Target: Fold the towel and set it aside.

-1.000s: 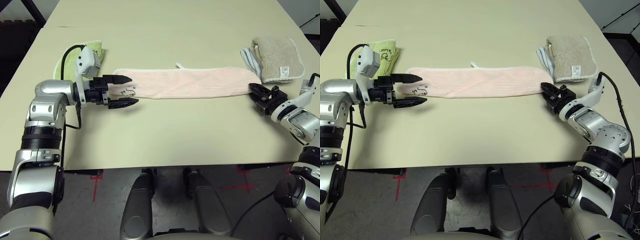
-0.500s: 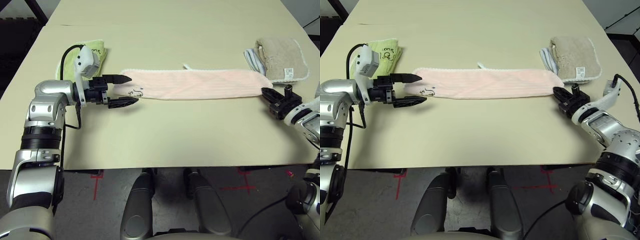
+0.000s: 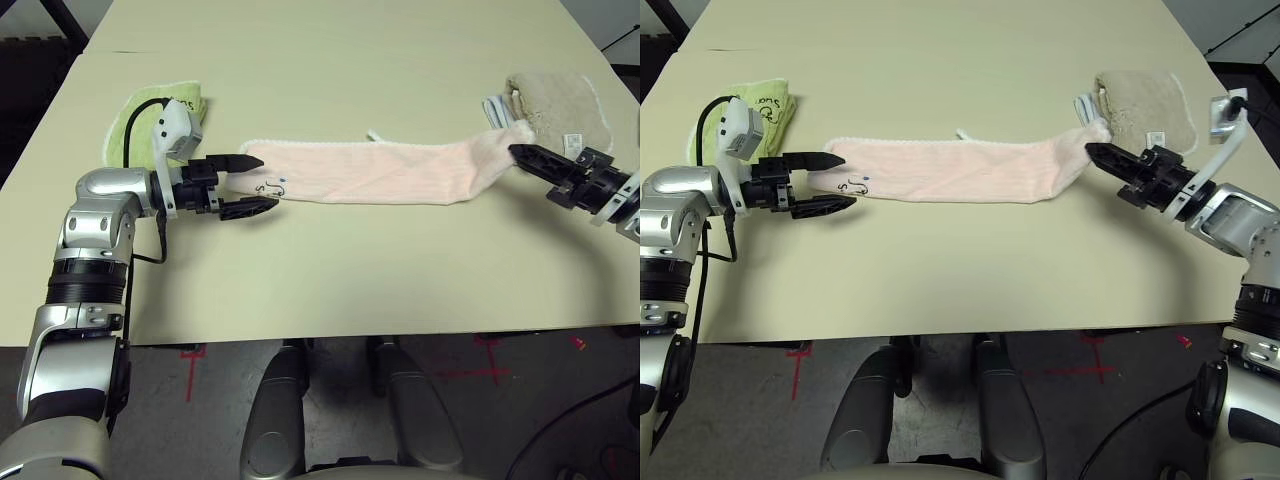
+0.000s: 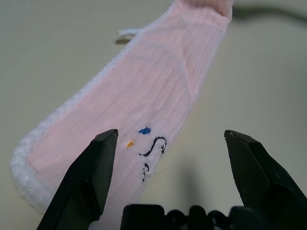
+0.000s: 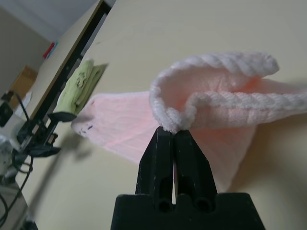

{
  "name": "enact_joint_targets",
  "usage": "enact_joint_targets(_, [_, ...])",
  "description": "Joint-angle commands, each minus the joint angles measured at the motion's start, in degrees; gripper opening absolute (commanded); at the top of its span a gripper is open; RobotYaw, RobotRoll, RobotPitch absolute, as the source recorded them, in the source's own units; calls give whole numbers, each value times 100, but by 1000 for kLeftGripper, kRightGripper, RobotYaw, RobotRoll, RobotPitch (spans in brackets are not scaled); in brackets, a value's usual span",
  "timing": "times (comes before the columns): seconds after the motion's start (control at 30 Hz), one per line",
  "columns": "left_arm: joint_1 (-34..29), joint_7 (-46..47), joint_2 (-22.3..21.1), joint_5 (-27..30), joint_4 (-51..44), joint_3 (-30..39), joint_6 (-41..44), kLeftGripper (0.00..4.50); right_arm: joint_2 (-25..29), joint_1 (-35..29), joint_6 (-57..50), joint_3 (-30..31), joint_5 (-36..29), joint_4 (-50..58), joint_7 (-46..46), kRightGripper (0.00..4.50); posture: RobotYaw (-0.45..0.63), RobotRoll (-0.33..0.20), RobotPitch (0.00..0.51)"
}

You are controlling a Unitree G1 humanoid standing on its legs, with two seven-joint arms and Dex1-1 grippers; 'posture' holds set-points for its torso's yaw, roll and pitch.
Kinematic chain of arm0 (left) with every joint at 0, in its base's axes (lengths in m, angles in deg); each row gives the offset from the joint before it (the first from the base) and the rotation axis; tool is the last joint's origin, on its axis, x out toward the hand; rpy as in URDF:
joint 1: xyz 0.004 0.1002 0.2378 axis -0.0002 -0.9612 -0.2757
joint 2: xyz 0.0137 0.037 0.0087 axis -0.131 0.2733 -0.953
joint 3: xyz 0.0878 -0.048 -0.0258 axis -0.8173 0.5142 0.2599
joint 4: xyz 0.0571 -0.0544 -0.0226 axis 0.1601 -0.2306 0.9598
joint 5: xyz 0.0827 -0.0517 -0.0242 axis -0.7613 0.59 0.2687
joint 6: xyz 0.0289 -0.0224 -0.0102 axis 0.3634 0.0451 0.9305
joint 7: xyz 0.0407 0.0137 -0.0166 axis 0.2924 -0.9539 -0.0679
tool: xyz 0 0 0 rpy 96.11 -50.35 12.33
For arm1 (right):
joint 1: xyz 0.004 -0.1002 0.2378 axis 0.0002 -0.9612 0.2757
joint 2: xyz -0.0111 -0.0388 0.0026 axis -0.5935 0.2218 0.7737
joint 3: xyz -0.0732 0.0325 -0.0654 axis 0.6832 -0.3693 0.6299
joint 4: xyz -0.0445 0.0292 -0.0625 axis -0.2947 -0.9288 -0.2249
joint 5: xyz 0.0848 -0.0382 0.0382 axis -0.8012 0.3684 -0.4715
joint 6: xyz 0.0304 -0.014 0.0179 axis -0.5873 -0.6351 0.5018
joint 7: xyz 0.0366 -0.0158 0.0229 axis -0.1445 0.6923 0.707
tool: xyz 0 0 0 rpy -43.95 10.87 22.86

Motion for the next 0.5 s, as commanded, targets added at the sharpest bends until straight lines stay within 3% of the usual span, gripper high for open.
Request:
enact_joint_targets(0.03, [38,-55,14,73,-77,-42,-3,4500,-53,79,243,335,244,244,216,38,19,0,238])
enact_joint_targets(0.5, [11,-59,-64,69,-105,-3,3,4500,-411,521,386,1741,1108,694,361,38,43,0,231])
